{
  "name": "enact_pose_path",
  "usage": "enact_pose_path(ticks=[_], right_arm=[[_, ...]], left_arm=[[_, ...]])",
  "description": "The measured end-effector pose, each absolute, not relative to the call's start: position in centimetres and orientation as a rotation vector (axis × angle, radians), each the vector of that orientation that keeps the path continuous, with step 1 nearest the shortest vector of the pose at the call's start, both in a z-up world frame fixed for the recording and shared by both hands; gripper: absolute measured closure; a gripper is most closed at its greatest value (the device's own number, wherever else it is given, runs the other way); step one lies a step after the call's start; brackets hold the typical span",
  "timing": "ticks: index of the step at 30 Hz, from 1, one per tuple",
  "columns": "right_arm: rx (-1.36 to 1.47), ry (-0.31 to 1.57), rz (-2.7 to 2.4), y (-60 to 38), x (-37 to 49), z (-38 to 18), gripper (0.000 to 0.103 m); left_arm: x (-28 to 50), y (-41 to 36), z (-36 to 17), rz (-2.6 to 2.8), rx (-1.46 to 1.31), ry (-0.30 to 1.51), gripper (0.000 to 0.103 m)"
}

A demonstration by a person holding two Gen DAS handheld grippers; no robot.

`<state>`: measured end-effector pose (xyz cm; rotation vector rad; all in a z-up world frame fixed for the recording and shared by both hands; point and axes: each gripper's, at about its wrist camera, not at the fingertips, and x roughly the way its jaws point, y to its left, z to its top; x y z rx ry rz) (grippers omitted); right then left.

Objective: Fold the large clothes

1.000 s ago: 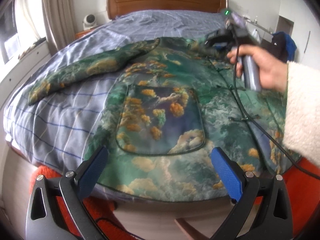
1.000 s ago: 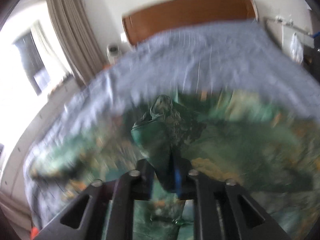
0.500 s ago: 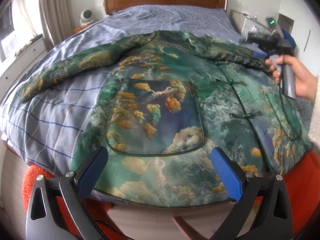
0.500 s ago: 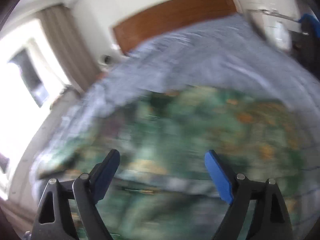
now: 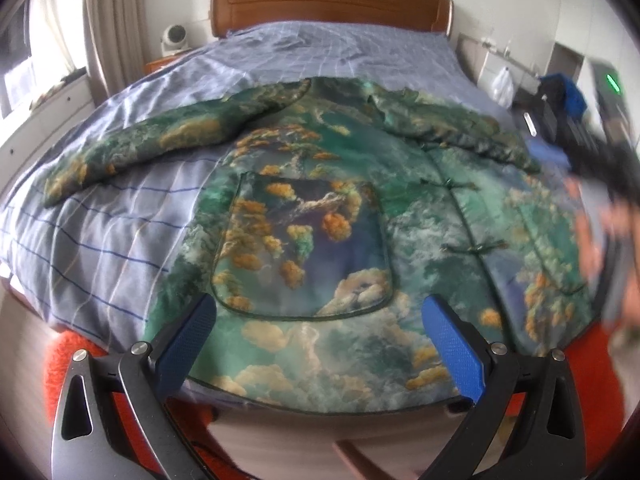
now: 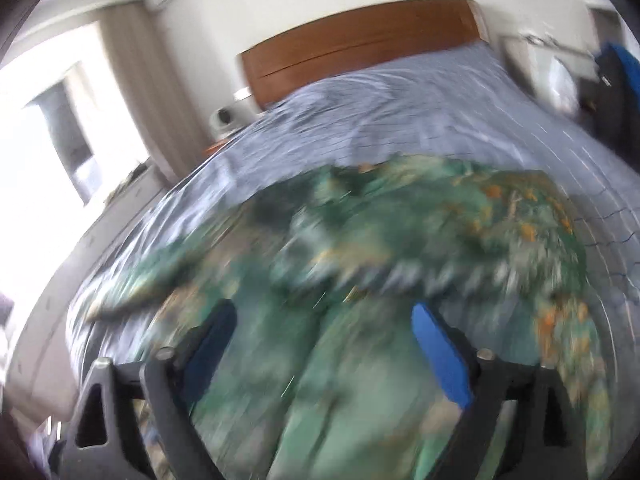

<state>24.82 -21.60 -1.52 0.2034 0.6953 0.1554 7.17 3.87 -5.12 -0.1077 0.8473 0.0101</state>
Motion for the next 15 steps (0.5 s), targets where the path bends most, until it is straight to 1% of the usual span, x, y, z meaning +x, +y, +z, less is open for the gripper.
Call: enact_pose_path(ticks=[1, 4, 8, 15], right_arm=[[0.168, 0.702, 0.168, -20.7, 22.9, -1.7, 0.003], [0.056, 0.728, 0.184, -18.5, 17.3, -3.1, 0.003], [-0.072, 0.709, 0.158, -17.9, 10.8, -4.1, 0.003], [-0.121, 0.670, 0.080, -18.7, 5.5, -5.5, 0.003]], left_arm=[[7.1, 3.7, -4.9, 0.006, -0.110, 0.836, 0.000], [7.3, 3.0, -4.5, 0.018, -0.081, 0.824, 0.000], [7.3, 1.7, -4.1, 0.009, -0.038, 0.812, 0.000], [7.7, -0.1, -4.7, 0.004, 0.005, 0.866, 0.000]])
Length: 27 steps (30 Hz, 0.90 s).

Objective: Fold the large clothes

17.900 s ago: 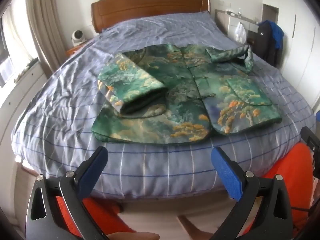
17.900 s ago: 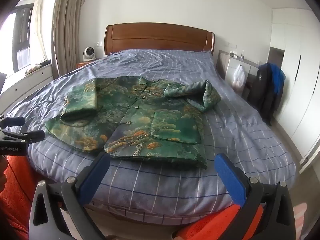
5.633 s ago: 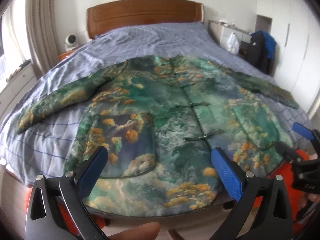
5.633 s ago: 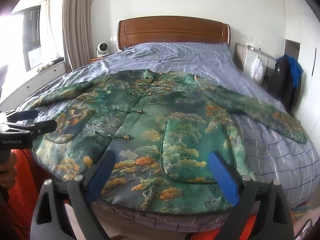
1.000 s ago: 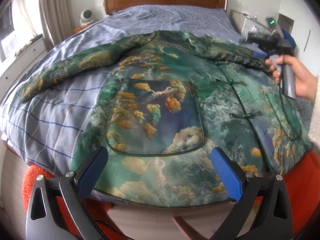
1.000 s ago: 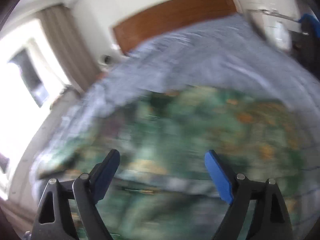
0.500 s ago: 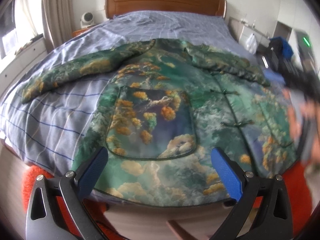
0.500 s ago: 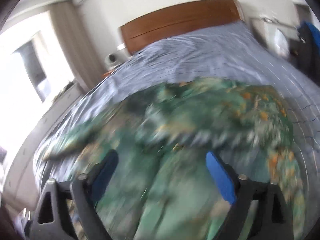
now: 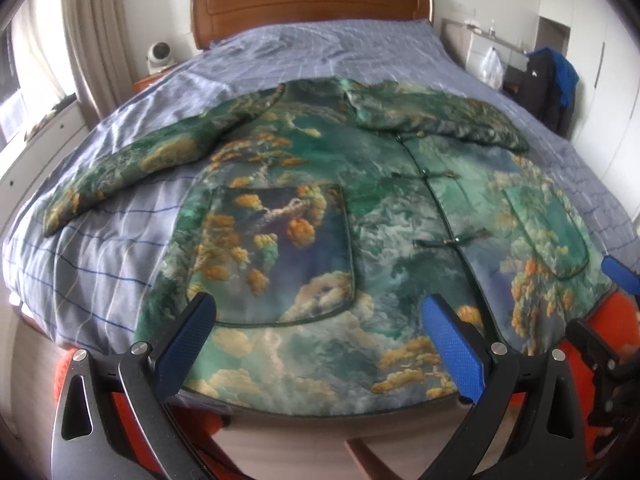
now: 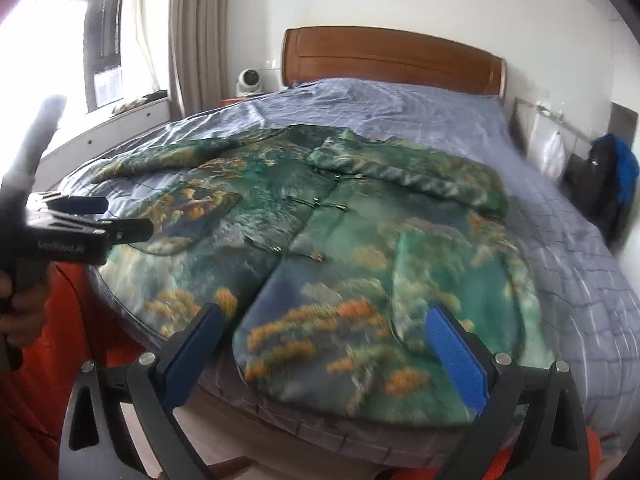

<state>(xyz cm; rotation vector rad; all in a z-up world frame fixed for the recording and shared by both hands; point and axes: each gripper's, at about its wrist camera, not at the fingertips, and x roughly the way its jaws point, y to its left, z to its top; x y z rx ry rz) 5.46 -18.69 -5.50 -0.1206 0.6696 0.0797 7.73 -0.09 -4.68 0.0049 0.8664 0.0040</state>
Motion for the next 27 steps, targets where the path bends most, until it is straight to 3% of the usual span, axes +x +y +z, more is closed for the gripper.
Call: enact_pose_path(ticks=[27], right_arm=[[-0.143, 0.660, 0.125, -17.0, 4.7, -6.4, 0.003]], left_arm=[[7.2, -0.2, -4.7, 0.020, 0.016, 0.857, 0.000]])
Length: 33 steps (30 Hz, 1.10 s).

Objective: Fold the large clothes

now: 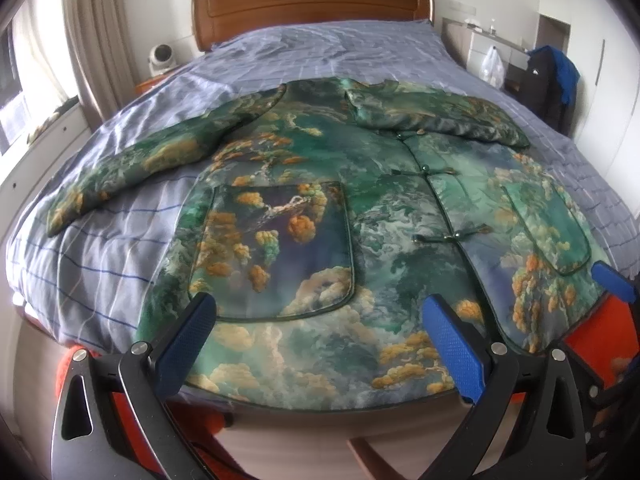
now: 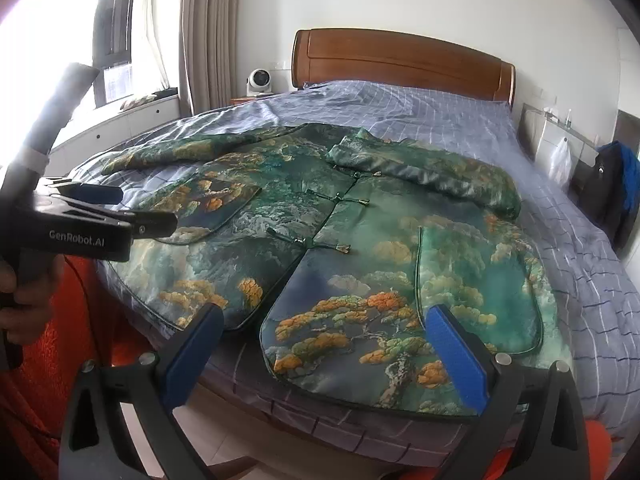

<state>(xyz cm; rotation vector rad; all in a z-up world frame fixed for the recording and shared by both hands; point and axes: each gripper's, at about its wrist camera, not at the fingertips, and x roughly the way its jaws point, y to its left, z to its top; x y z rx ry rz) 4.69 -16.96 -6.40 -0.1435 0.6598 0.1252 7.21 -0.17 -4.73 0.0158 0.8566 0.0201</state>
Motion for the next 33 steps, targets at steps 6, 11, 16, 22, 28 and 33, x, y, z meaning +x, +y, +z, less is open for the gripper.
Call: enact_pose_path(ticks=[6, 11, 16, 22, 28, 33], right_arm=[[-0.143, 0.651, 0.128, -16.91, 4.60, -6.35, 0.003], [-0.140, 0.649, 0.127, -16.92, 4.56, -6.31, 0.003], [-0.142, 0.651, 0.129, -16.88, 4.52, -6.36, 0.003], [-0.143, 0.654, 0.133, -16.65, 4.50, -6.51, 0.003], [-0.145, 0.652, 0.138, -16.52, 4.50, -6.53, 0.003], [-0.143, 0.654, 0.137, -16.49, 4.51, -6.54, 0.003]], left_arm=[[7.22, -0.06, -4.77, 0.028, 0.016, 0.856, 0.000], [7.23, -0.05, -4.80, 0.030, 0.017, 0.856, 0.000], [7.27, 0.07, -4.82, 0.032, 0.015, 0.856, 0.000], [7.32, 0.32, -4.87, 0.039, 0.013, 0.857, 0.000], [7.39, 0.46, -4.91, 0.044, 0.012, 0.857, 0.000], [7.57, 0.70, -5.04, 0.055, 0.010, 0.860, 0.000]])
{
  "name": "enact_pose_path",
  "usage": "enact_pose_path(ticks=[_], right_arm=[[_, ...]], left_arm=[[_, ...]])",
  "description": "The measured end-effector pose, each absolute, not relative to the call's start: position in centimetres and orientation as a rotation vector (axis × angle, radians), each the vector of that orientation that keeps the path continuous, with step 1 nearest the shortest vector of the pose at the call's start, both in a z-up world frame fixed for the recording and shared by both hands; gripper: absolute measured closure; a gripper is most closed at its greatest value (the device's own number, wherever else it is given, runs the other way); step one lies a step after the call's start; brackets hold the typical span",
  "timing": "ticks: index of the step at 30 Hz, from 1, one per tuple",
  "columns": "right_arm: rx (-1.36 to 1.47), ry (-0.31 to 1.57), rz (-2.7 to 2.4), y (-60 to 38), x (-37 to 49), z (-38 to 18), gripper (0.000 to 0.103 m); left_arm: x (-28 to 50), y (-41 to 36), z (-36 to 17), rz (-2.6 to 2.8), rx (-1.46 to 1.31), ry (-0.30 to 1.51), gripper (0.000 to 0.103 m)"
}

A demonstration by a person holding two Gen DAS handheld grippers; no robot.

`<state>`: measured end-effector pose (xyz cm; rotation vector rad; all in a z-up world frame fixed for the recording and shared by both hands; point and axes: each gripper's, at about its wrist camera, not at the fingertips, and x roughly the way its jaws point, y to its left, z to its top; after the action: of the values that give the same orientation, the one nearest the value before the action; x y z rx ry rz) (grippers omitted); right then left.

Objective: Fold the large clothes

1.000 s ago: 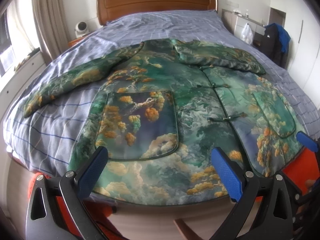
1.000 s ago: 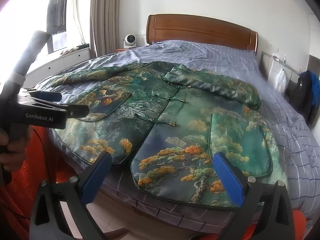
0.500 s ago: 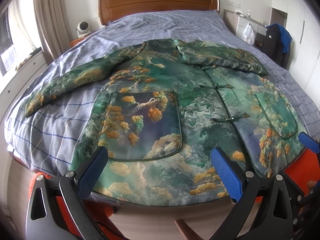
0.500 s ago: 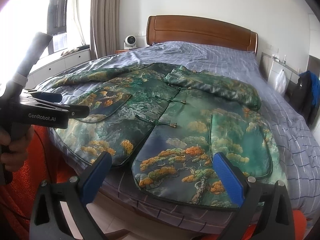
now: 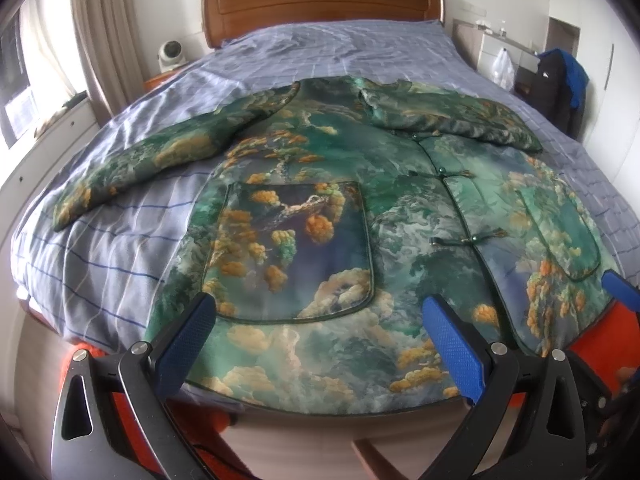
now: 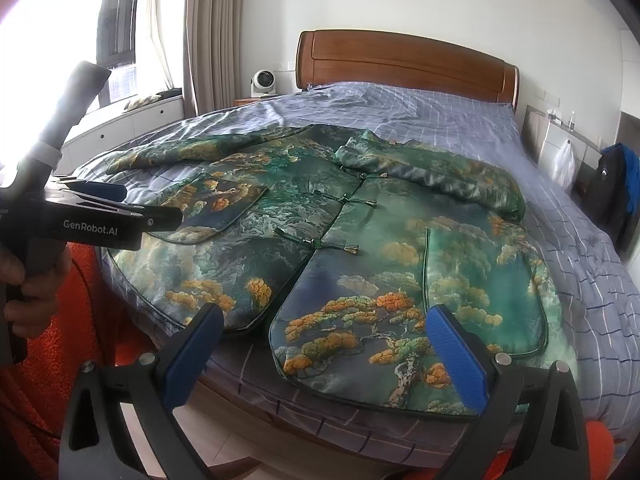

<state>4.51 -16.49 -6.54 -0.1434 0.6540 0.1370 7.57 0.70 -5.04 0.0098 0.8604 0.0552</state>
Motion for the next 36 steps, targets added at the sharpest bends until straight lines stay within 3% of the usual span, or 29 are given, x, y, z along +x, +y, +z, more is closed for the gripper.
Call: enact_pose_path(ticks=[16, 28, 36], right_arm=[[-0.145, 0.653, 0.141, -16.5, 4.5, -6.6, 0.003], [-0.171, 0.662, 0.141, -16.0, 4.8, -6.8, 0.003], [-0.206, 0.678, 0.155, -15.0, 4.7, -7.2, 0.003]], left_arm=[[9.9, 5.7, -4.7, 0.157, -0.034, 0.877, 0.000], [15.6, 25.0, -5.8, 0.358, -0.490, 0.839, 0.000], [21.5, 38.0, -12.1, 0.404, -1.019, 0.824, 0.002]])
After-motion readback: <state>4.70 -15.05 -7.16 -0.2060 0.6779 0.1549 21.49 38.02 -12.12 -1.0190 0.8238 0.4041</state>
